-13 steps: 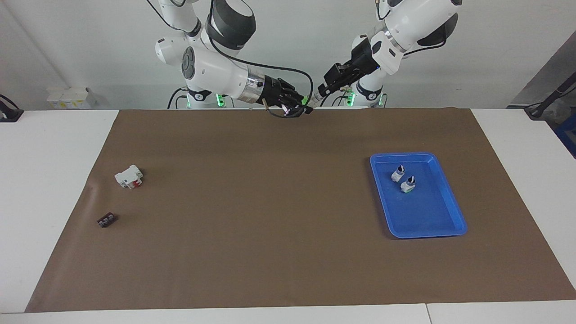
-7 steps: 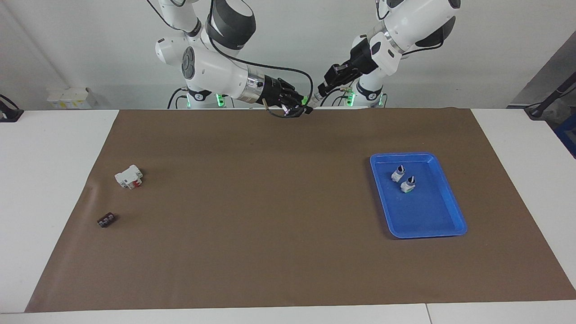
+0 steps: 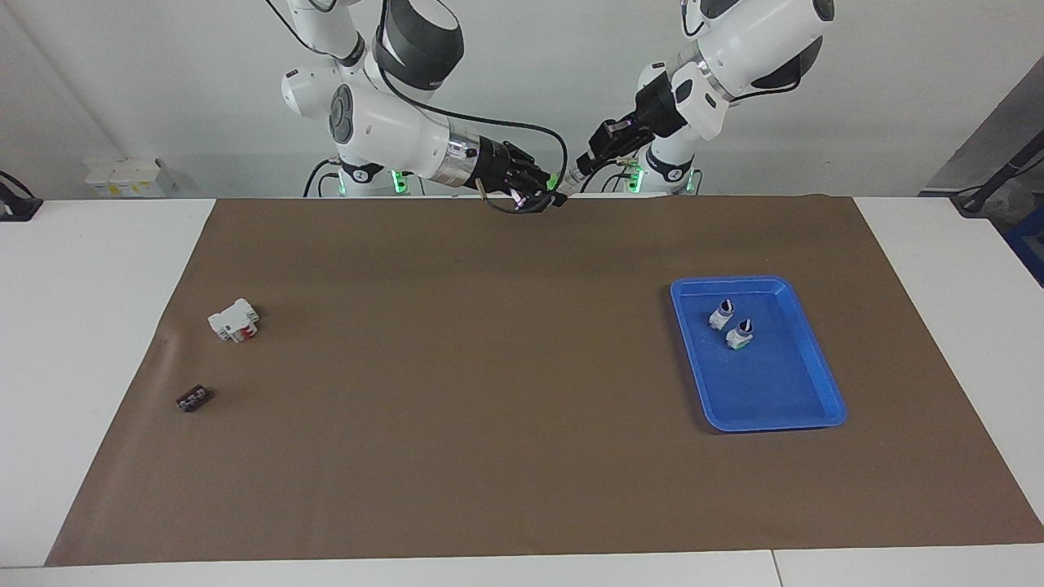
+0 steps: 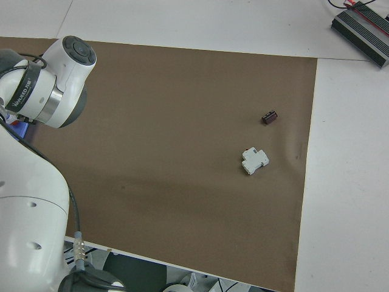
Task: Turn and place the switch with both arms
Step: 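Close the left gripper on the switch end held by the right gripper, then open the right gripper to release the switch to the left gripper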
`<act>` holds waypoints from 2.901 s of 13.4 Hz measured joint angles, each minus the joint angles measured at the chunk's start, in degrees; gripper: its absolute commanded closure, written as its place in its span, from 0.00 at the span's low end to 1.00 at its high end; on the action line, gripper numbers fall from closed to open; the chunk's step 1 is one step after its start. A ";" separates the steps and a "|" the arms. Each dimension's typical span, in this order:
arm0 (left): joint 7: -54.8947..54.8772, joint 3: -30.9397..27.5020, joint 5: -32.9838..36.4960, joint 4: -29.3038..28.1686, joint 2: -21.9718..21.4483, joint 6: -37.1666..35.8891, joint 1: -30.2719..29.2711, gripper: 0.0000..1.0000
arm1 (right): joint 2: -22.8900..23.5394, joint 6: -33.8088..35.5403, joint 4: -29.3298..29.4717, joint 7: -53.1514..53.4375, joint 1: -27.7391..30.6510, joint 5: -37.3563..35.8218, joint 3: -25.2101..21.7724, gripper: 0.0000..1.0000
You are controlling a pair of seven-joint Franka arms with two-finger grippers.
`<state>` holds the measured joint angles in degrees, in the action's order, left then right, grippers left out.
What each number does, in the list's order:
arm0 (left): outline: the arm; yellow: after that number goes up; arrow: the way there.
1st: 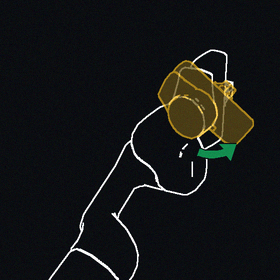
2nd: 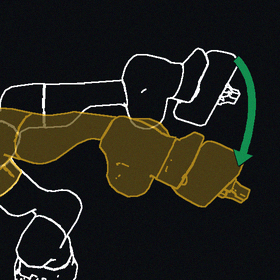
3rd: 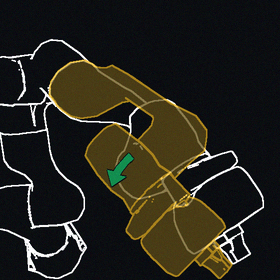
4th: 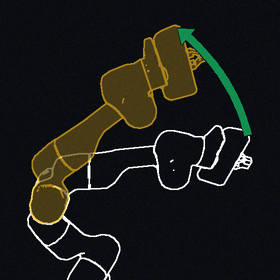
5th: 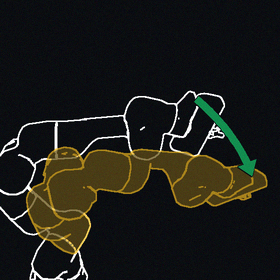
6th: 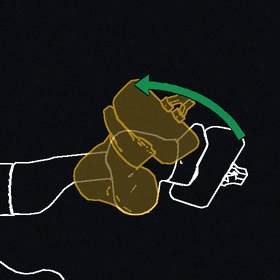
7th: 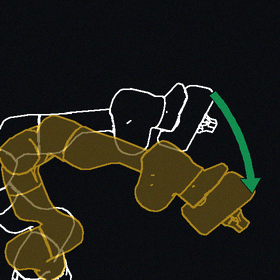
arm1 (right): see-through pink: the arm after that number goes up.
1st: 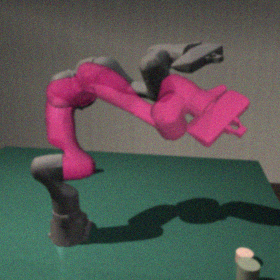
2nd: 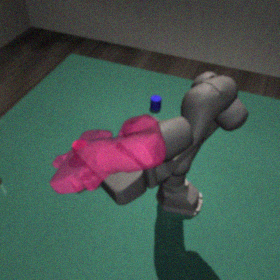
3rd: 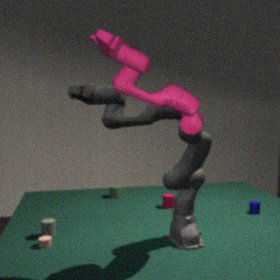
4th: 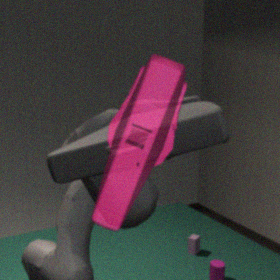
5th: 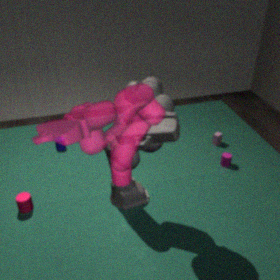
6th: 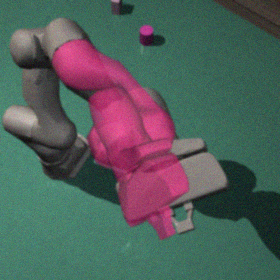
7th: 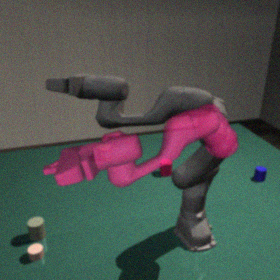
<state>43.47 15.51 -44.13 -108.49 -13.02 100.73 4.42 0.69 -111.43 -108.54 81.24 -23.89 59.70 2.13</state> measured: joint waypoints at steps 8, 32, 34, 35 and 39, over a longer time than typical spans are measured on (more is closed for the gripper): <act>-0.68 -0.08 -0.54 -0.38 -0.06 0.77 -0.04 1.00 | 0.03 0.00 0.03 0.00 0.01 -0.01 -0.04 1.00; 93.15 1.60 6.65 -1.22 -1.03 9.41 1.32 1.00 | 2.48 -2.91 1.90 0.26 -0.36 0.00 -0.26 1.00; 96.03 1.59 7.07 -1.22 -1.05 9.42 1.31 1.00 | 2.58 -3.32 1.92 0.26 -0.52 0.00 -0.21 1.00; 96.81 1.58 7.08 -1.23 -1.05 9.42 1.30 1.00 | 2.58 -3.34 1.93 0.26 -0.52 0.00 -0.20 1.00; 97.39 1.57 7.09 -1.26 -1.06 9.43 1.30 1.00 | 2.61 -3.34 1.94 0.26 -0.52 0.00 -0.20 1.00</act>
<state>140.86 17.08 -37.04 -109.75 -14.08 110.15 5.72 3.30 -114.77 -106.61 81.50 -24.41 59.69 1.93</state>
